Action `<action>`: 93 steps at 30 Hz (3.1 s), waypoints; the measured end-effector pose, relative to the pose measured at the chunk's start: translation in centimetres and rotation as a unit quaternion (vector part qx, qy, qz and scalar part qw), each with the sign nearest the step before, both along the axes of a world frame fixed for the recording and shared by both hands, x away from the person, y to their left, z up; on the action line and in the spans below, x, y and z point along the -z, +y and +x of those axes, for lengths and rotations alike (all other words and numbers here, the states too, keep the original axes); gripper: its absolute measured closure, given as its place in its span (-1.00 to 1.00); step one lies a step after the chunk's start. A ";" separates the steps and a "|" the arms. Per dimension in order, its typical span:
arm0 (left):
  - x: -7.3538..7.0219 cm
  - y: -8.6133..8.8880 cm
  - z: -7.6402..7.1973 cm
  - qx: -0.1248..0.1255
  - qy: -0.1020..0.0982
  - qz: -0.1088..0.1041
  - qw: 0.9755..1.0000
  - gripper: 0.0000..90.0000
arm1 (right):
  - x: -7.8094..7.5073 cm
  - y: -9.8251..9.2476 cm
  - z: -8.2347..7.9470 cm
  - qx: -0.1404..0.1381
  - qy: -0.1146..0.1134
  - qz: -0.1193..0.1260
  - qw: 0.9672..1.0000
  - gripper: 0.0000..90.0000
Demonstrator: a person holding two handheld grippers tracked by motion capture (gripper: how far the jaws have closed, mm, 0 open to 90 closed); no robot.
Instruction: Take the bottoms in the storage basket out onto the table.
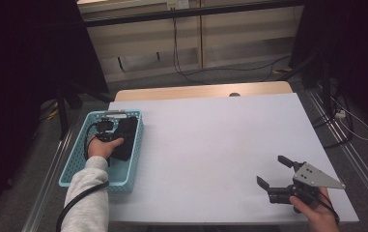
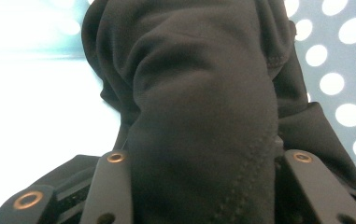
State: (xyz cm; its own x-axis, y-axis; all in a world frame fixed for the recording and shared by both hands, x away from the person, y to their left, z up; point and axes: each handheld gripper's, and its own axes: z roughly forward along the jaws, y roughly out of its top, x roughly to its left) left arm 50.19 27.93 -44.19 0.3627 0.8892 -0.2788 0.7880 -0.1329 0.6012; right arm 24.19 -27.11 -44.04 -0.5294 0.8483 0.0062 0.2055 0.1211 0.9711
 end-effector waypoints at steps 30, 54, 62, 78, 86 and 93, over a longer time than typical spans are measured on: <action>-3.2 0.7 -0.2 -0.023 0.013 0.034 0.999 0.36 | 0.0 -0.1 -0.1 0.001 -0.001 0.003 1.000 -0.97; -11.4 1.9 -0.9 -0.013 -0.032 0.001 0.999 0.37 | 0.0 -0.1 0.0 0.005 -0.001 0.003 1.000 -0.97; -14.1 1.0 -0.9 -0.008 -0.056 -0.014 0.998 0.37 | 0.0 0.0 0.0 0.005 -0.001 0.002 1.000 -0.97; -16.5 -2.3 -1.3 0.034 -0.095 -0.045 0.994 0.37 | 0.0 0.0 0.0 0.004 -0.001 0.001 1.000 -0.97; -17.2 -5.0 -2.0 0.072 -0.114 -0.060 0.989 0.37 | 0.0 0.0 -0.1 0.003 0.001 0.000 1.000 -0.97; -17.2 -7.4 -2.5 0.103 -0.120 -0.066 0.985 0.36 | 0.0 0.0 0.0 0.001 0.001 -0.001 1.000 -0.97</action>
State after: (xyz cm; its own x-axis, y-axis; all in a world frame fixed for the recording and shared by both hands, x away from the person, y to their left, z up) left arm 47.73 20.58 -27.00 0.6017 0.7513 -0.2712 0.5847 -0.1830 0.7903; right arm 24.15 -27.11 -44.06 -0.5285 0.8489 0.0052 0.2072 0.1231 0.9705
